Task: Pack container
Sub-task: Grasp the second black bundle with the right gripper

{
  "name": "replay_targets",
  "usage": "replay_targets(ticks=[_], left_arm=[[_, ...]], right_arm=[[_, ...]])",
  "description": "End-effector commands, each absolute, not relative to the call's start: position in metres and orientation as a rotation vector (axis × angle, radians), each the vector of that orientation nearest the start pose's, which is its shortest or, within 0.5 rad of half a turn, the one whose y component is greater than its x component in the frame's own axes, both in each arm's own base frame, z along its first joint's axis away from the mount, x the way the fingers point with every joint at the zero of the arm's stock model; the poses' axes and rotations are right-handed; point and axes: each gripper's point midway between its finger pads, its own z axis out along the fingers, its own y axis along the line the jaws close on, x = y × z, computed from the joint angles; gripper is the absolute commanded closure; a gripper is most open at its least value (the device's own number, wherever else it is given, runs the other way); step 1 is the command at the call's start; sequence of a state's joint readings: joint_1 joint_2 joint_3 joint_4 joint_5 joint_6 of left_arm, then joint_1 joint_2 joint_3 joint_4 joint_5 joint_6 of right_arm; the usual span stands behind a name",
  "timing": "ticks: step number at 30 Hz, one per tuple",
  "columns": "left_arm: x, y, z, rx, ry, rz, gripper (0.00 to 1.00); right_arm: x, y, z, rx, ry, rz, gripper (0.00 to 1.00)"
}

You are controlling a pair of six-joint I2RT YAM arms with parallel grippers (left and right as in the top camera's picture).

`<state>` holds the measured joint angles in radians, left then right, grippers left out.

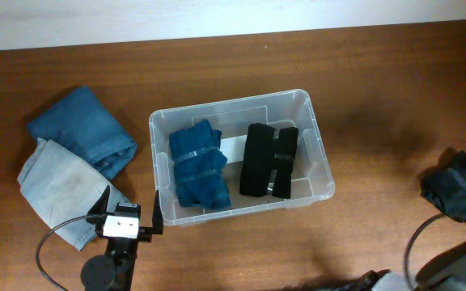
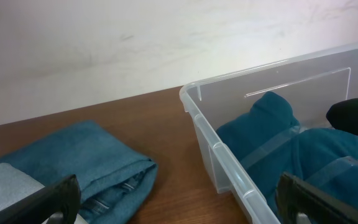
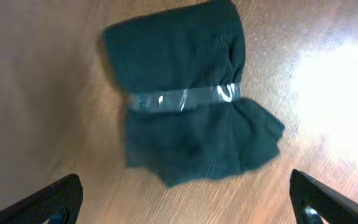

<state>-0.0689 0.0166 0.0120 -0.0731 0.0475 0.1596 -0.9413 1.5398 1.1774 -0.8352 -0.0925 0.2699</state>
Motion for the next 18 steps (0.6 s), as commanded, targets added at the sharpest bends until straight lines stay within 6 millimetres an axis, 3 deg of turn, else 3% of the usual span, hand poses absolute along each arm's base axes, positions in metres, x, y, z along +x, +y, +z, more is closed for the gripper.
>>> replay_targets(ticks=[1,7,12,15,18], left_arm=[[0.245,-0.023,0.156,0.209,1.639,0.031,0.00],[0.245,-0.023,0.156,0.209,1.639,0.031,0.00],[0.245,-0.023,0.156,0.209,1.639,0.031,0.00],[0.245,-0.023,0.156,0.209,1.639,0.031,0.00],[0.245,-0.023,0.156,0.209,1.639,0.031,0.00]], right_arm=[[0.220,-0.288,0.075,1.516,2.384,0.017,0.02],[0.227,-0.297,0.031,1.453,2.429,0.165,0.02],[0.237,-0.288,-0.004,1.401,2.458,0.340,0.01],[0.251,-0.279,-0.006,1.344,2.427,0.459,0.17],[0.265,-0.269,0.005,1.292,2.365,0.577,0.50]])
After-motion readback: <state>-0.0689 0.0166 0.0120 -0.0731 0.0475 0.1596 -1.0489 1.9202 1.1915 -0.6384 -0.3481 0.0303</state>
